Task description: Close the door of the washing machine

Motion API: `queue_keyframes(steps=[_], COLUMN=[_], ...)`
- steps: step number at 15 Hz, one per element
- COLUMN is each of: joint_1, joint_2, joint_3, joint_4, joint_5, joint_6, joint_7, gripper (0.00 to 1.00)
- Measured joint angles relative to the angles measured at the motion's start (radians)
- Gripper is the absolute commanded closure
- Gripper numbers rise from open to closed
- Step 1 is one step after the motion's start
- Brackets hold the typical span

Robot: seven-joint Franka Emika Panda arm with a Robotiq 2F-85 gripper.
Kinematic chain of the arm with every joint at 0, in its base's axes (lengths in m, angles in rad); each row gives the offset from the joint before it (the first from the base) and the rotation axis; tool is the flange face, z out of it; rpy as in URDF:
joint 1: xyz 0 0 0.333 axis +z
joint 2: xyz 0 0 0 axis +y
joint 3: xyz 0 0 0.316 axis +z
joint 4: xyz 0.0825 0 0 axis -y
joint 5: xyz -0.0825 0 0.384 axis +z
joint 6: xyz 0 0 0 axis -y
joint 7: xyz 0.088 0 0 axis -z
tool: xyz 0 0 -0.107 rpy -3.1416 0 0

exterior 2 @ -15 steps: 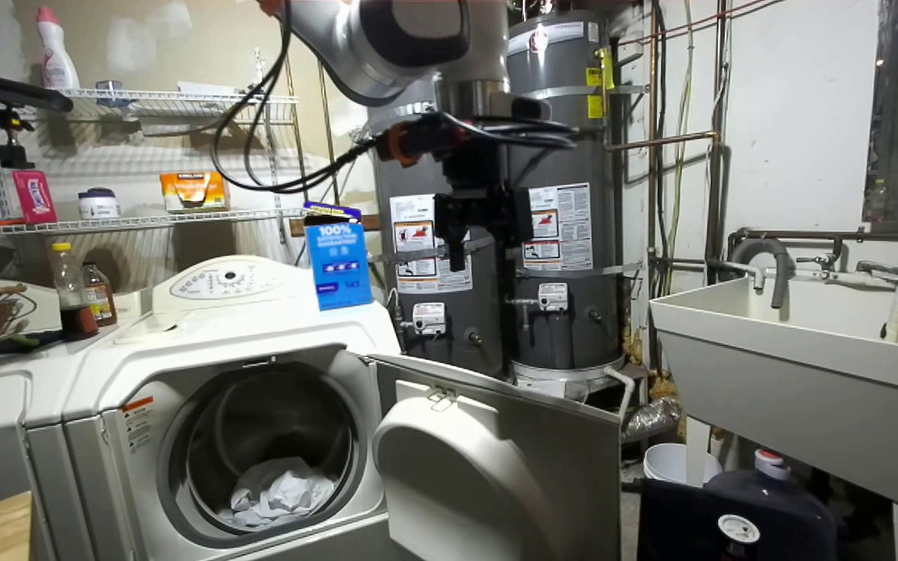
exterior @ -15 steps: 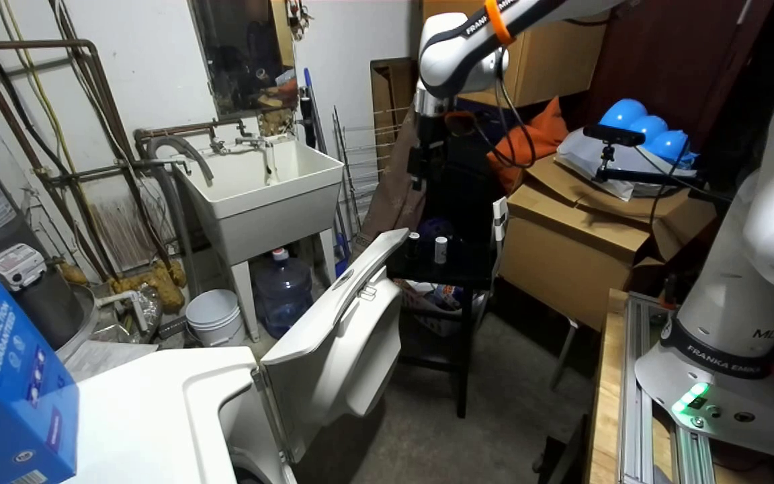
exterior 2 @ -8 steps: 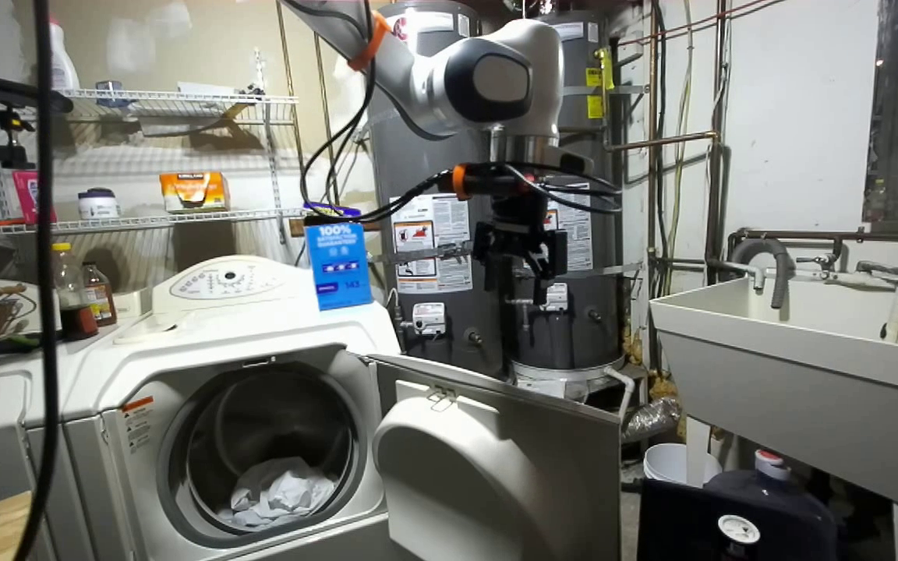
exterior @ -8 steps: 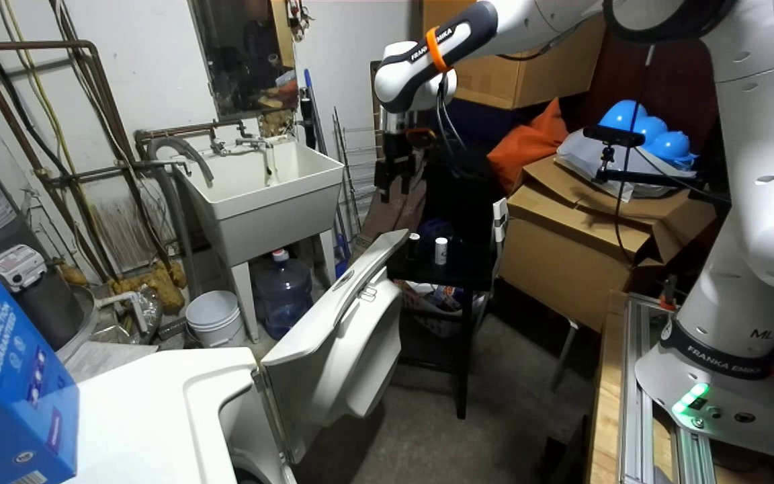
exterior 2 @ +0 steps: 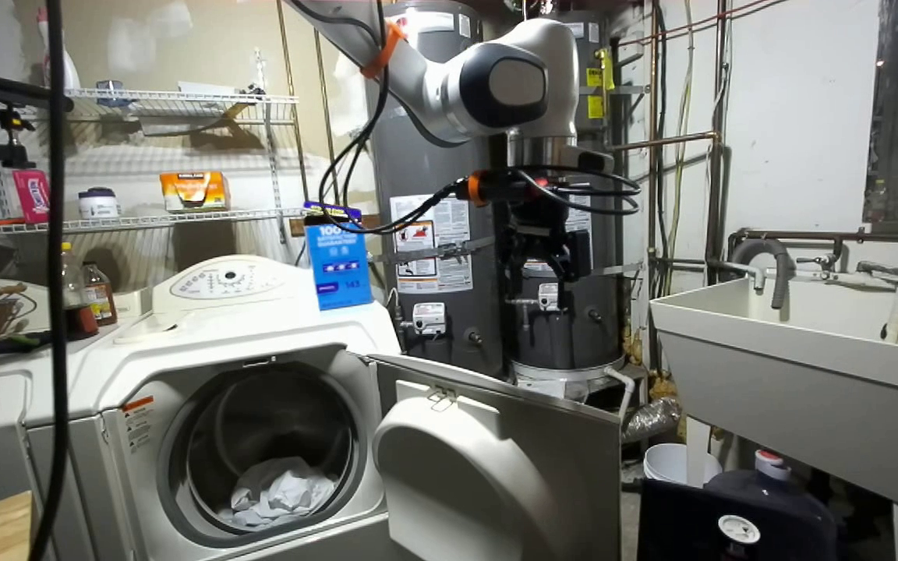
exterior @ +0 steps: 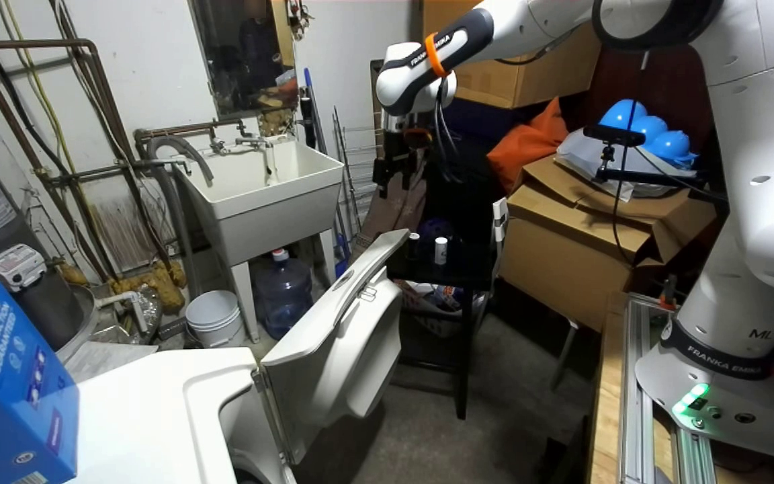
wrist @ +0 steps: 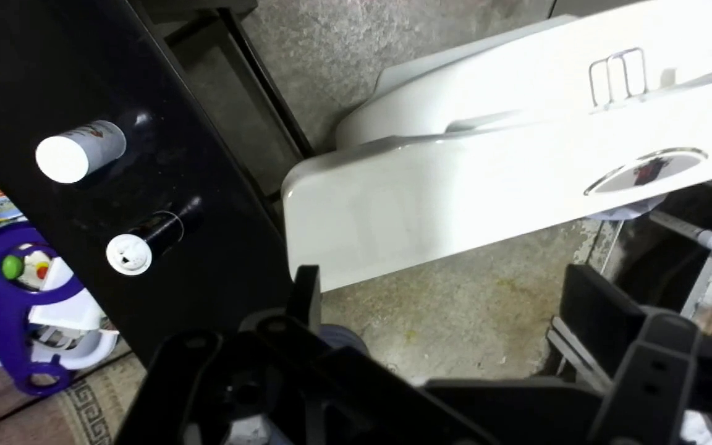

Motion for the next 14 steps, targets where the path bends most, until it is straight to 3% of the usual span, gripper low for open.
queue_keyframes(steps=[7,14], joint_1=[0.026,0.073], joint_2=[0.159,0.28], joint_3=[-0.002,-0.012], joint_4=[-0.008,0.041], joint_5=[-0.031,-0.033], joint_6=[0.284,0.356], joint_7=[0.141,0.25], gripper=[0.0,0.0])
